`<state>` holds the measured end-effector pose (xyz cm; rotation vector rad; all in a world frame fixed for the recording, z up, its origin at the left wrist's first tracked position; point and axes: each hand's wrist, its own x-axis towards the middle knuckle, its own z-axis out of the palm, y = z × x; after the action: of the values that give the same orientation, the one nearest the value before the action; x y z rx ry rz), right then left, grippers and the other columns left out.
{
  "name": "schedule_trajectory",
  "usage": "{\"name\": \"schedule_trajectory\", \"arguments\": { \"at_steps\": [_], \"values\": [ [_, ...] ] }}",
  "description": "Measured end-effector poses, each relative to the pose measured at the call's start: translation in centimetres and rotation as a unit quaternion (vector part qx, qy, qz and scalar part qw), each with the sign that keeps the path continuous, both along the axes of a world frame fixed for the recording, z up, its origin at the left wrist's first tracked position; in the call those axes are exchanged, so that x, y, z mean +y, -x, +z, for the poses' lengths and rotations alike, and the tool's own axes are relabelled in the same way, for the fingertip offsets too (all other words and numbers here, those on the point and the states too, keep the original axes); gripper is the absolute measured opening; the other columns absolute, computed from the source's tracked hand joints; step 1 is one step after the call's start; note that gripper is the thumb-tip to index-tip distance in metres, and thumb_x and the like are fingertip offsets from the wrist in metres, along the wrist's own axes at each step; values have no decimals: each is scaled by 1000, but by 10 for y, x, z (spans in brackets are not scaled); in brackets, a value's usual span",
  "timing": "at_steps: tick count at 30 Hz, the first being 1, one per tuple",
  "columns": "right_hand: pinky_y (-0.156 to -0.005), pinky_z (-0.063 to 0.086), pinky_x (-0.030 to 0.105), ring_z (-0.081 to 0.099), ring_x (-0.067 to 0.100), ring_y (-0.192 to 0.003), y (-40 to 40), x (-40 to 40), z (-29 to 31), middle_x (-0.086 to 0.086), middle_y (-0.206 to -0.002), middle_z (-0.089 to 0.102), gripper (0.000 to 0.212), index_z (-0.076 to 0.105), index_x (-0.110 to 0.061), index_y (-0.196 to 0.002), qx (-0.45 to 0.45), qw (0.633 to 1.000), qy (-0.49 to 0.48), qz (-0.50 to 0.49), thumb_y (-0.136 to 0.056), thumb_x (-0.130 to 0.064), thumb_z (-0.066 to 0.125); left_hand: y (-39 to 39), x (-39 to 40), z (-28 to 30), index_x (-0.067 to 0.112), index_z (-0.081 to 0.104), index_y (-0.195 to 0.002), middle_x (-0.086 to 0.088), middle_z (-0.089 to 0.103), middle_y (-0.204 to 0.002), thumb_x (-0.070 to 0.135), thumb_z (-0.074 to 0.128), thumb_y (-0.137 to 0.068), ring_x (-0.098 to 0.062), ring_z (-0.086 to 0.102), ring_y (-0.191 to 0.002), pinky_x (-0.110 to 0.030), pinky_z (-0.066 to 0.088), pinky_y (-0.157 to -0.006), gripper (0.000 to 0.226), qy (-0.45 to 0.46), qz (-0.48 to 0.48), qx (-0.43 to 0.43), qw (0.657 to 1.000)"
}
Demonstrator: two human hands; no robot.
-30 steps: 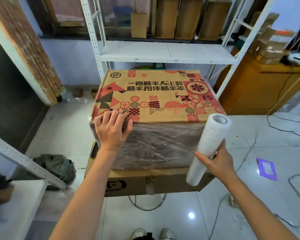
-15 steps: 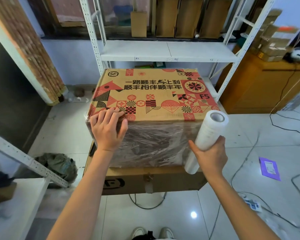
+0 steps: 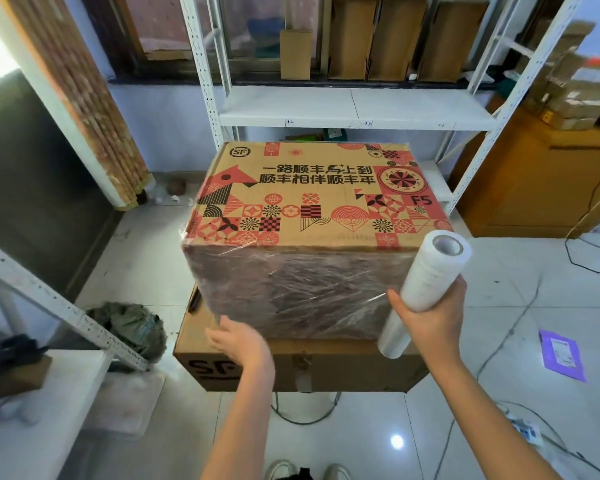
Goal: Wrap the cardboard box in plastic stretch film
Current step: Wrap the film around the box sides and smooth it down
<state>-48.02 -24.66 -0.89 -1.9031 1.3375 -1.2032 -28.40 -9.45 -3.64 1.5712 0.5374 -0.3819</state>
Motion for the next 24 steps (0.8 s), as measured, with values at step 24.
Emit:
{"name": "schedule_trajectory", "arguments": {
  "at_steps": [24],
  "values": [
    [-85, 52, 48, 52, 18, -110, 15, -19, -7, 2, -127, 42, 94, 28, -33, -127, 35, 997, -44, 48, -56, -42, 88, 48, -88, 95, 6, -2, -150, -15, -5, -158, 37, 16, -102, -26, -2, -145, -38, -1, -117, 59, 34, 65, -163, 984]
  ]
}}
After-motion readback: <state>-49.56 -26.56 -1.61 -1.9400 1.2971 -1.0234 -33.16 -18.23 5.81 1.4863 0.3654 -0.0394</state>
